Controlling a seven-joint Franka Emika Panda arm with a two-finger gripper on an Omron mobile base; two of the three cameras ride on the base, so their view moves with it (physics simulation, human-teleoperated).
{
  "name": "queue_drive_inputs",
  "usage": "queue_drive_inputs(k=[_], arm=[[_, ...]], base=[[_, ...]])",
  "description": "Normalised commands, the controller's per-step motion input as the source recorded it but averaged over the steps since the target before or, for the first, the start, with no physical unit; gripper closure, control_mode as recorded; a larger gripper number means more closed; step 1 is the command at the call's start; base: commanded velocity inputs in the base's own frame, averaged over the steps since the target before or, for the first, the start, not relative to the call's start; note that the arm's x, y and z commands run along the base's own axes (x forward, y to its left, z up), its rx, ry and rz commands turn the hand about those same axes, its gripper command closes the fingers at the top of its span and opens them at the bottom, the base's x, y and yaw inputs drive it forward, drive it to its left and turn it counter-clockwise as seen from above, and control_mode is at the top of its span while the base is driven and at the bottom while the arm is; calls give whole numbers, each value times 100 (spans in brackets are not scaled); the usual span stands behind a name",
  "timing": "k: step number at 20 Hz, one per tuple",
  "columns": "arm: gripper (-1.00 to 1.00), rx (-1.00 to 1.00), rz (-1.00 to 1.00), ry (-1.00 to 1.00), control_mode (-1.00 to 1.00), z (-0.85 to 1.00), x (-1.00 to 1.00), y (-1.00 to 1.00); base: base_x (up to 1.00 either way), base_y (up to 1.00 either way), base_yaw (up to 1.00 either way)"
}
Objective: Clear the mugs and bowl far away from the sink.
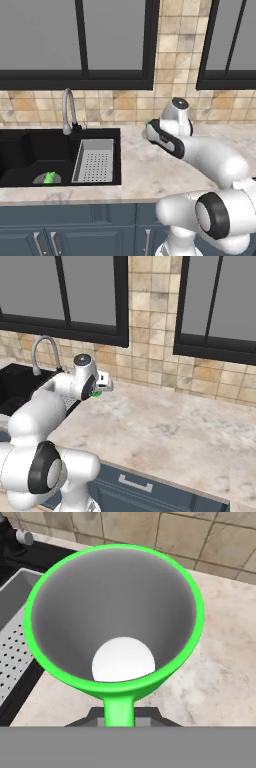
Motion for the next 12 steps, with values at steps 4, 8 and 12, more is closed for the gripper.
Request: queue_drive_inputs(k=[4, 8, 12], arm=[[100, 1, 0, -8, -100, 100, -71, -4], [100, 0, 0, 0, -100, 85, -69, -2], [100, 0, -1, -5, -100, 77, -86, -1]], base=[[0, 0, 0], [0, 0, 0], [0, 0, 0]])
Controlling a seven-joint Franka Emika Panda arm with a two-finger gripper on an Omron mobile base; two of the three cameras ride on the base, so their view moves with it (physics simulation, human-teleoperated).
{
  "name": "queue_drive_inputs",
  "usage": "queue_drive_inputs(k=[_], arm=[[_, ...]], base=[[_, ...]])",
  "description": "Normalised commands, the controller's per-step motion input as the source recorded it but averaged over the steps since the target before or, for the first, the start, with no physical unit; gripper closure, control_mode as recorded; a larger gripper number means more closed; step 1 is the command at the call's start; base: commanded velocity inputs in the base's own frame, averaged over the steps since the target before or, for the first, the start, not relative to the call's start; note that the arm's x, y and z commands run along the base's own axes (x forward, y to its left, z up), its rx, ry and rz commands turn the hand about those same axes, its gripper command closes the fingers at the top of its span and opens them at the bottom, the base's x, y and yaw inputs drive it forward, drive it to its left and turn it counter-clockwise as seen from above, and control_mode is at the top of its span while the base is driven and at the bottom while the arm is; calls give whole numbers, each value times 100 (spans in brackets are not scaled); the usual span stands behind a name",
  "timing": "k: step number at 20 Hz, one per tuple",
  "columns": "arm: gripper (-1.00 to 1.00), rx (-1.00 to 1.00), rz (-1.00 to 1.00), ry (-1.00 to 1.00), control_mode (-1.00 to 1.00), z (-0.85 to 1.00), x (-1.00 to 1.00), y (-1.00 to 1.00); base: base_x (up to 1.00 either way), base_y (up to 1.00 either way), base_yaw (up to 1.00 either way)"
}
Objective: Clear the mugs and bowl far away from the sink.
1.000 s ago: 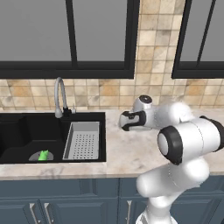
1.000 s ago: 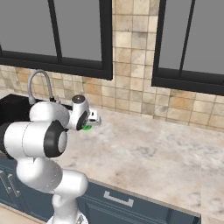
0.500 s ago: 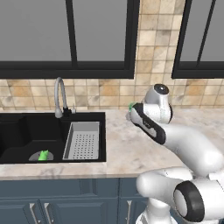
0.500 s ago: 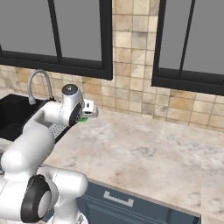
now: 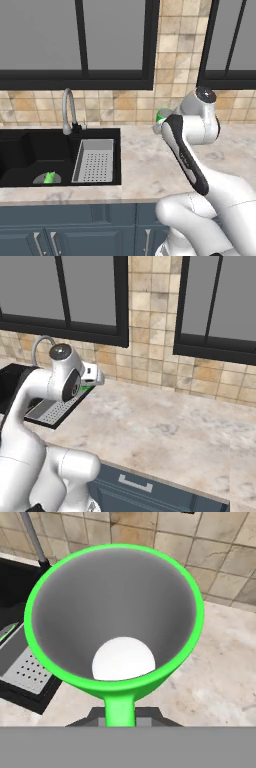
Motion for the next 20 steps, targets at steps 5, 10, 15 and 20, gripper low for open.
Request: queue_drive_inputs(k=[5, 10, 15, 20], arm=[[100, 0, -5, -1, -100, 50, -79, -8], [100, 0, -8, 0, -100, 33, -79, -11], [100, 0, -8, -4, -100, 26, -73, 0], [100, 0, -8, -1, -100, 40, -62, -2]], base=[[0, 0, 0], [0, 0, 0], [0, 0, 0], [0, 0, 0]])
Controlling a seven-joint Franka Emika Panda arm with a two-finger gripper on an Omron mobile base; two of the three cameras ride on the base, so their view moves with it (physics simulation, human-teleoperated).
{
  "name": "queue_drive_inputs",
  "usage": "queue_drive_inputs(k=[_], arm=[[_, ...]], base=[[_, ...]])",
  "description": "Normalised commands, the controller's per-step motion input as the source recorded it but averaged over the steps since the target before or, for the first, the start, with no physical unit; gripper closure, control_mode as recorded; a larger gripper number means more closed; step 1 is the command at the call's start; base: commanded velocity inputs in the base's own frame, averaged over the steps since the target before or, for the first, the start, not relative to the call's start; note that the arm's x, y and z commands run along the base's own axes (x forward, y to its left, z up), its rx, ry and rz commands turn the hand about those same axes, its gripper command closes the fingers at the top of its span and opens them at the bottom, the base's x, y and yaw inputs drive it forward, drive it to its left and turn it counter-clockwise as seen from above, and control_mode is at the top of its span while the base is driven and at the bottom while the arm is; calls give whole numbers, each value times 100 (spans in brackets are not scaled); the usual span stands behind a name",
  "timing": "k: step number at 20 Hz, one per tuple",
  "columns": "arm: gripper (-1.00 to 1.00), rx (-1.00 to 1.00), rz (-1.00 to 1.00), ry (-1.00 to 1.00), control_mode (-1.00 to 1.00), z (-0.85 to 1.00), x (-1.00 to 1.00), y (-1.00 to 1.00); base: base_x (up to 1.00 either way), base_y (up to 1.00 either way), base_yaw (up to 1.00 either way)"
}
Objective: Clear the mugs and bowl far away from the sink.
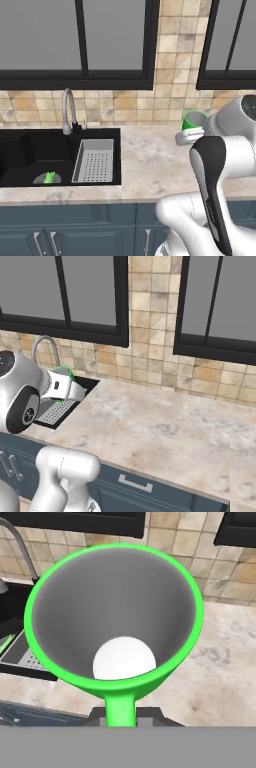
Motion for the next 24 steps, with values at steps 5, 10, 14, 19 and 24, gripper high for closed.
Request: queue_drive_inputs(k=[5, 10, 14, 19, 24], arm=[[100, 2, -4, 4, -100, 43, -58, -3], [100, 1, 0, 3, 100, 1, -8, -1], [100, 0, 0, 0, 100, 0, 0, 0], [100, 0, 0, 0, 100, 0, 0, 0], [100, 0, 0, 0, 100, 0, 0, 0]], base=[[0, 0, 0], [-60, 0, 1], [-51, 17, 12], [-56, 95, 18], [-32, 100, 35]])
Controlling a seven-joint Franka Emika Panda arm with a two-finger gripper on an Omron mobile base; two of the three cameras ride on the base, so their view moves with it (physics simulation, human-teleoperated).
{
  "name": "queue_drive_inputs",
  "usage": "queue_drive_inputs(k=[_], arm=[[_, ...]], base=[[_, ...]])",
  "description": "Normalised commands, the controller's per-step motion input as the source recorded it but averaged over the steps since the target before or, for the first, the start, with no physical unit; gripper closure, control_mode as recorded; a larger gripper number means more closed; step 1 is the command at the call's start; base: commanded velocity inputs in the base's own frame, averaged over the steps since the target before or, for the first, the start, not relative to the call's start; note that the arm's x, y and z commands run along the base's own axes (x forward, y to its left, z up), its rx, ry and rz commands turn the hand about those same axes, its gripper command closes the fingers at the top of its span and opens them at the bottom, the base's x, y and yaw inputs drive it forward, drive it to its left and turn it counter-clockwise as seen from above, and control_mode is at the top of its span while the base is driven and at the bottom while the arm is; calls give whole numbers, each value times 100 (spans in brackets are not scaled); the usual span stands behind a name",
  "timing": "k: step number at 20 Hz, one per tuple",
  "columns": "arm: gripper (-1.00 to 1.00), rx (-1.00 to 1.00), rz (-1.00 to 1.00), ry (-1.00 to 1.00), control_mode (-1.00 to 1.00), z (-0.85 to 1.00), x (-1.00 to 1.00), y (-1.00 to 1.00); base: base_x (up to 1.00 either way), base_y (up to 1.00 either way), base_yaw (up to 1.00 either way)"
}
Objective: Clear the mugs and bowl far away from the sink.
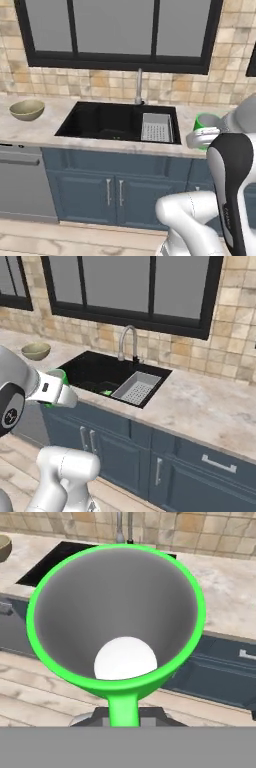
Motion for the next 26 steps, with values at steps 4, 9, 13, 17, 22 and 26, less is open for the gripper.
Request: queue_drive_inputs(k=[4, 9, 13, 17, 22, 26], arm=[[100, 0, 0, 0, 100, 0, 0, 0], [100, 0, 0, 0, 100, 0, 0, 0], [100, 0, 0, 0, 100, 0, 0, 0], [100, 0, 0, 0, 100, 0, 0, 0], [100, 0, 0, 0, 100, 0, 0, 0], [100, 0, 0, 0, 100, 0, 0, 0]], base=[[-34, 100, 69], [-2, 13, 99], [0, 0, 100], [0, 0, 100], [0, 0, 100], [32, 0, 99]])
